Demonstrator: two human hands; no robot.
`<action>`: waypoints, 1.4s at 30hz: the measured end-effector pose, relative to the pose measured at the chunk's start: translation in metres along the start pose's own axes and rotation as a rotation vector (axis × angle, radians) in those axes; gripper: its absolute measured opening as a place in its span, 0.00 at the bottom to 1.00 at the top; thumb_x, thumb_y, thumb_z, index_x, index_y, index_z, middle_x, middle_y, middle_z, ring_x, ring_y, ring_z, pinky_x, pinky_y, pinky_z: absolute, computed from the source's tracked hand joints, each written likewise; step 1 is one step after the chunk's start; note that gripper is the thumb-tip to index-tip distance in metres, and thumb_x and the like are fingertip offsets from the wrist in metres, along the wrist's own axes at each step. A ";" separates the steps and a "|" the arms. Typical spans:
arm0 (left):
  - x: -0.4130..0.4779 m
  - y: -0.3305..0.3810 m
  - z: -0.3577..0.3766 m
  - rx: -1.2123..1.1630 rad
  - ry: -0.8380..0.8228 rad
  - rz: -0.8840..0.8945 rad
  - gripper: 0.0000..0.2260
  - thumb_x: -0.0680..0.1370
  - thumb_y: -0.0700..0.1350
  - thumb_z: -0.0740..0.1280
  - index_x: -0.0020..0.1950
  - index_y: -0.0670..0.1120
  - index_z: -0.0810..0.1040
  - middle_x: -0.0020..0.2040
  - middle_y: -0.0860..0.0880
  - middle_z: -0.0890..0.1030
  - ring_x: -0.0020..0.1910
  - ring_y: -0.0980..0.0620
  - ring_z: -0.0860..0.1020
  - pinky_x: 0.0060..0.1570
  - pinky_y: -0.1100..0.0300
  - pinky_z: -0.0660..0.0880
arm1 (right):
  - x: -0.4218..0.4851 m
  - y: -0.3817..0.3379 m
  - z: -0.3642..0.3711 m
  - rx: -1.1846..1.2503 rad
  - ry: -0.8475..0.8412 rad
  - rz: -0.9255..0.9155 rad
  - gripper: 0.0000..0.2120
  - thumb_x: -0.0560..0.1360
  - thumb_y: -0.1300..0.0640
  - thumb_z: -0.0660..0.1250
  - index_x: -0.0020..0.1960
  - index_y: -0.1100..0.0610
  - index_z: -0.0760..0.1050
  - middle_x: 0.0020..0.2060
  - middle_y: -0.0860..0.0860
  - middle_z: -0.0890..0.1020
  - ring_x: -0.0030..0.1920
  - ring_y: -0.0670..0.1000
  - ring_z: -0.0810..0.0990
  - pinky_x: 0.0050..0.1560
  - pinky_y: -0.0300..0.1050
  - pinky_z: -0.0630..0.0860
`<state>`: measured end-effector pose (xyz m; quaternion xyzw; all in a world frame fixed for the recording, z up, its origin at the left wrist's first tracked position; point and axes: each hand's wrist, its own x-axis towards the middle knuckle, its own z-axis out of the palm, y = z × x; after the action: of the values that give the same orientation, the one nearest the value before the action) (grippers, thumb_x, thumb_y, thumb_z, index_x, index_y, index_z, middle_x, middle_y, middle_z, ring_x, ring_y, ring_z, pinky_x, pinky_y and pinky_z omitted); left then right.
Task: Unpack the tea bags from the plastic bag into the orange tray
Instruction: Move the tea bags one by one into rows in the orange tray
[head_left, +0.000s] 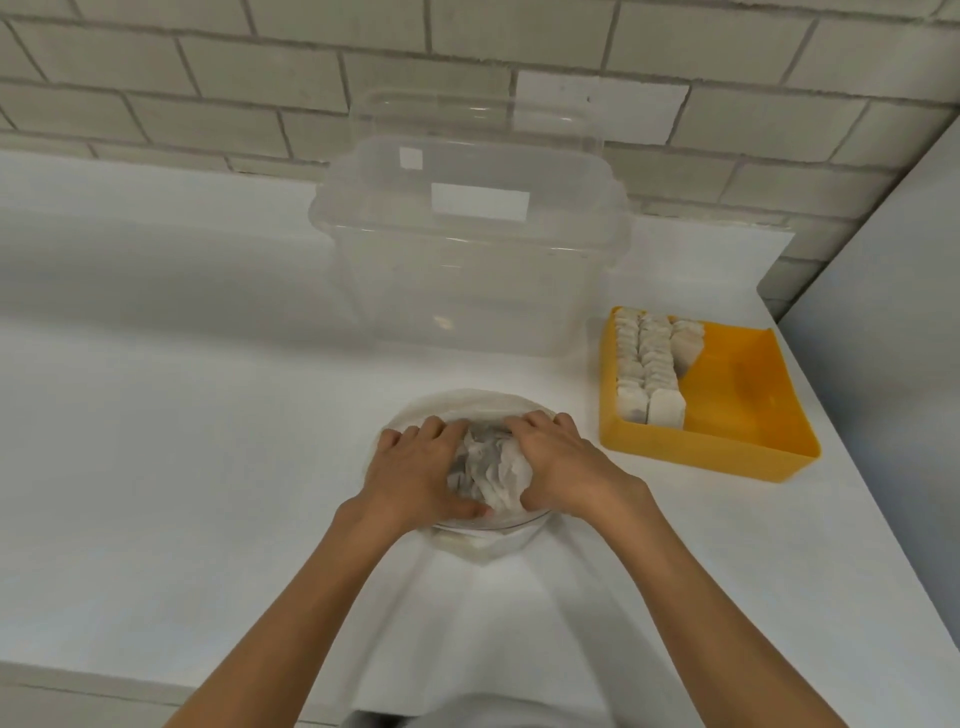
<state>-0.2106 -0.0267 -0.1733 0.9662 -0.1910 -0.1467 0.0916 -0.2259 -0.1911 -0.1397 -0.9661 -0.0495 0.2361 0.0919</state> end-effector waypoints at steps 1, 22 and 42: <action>-0.001 -0.001 -0.002 0.028 0.009 0.006 0.42 0.68 0.65 0.69 0.76 0.53 0.54 0.69 0.53 0.65 0.67 0.50 0.67 0.66 0.54 0.58 | -0.001 0.001 -0.002 0.016 0.003 0.014 0.37 0.70 0.63 0.69 0.74 0.55 0.55 0.69 0.51 0.63 0.68 0.56 0.60 0.57 0.49 0.71; 0.016 0.000 -0.007 -0.373 -0.001 -0.032 0.18 0.73 0.61 0.68 0.58 0.52 0.78 0.53 0.55 0.78 0.57 0.52 0.75 0.64 0.49 0.66 | -0.003 0.015 -0.009 0.165 0.074 -0.028 0.30 0.73 0.56 0.70 0.72 0.48 0.65 0.67 0.49 0.69 0.68 0.54 0.66 0.64 0.54 0.69; 0.016 0.008 0.007 -0.774 -0.100 -0.078 0.10 0.71 0.44 0.75 0.41 0.48 0.74 0.35 0.52 0.76 0.33 0.57 0.75 0.37 0.63 0.74 | -0.005 0.012 -0.004 0.388 0.208 -0.041 0.16 0.75 0.52 0.67 0.63 0.48 0.74 0.55 0.48 0.78 0.56 0.50 0.76 0.57 0.49 0.74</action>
<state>-0.2015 -0.0411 -0.1816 0.8584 -0.0889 -0.2582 0.4343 -0.2277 -0.2045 -0.1363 -0.9483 -0.0131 0.1383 0.2855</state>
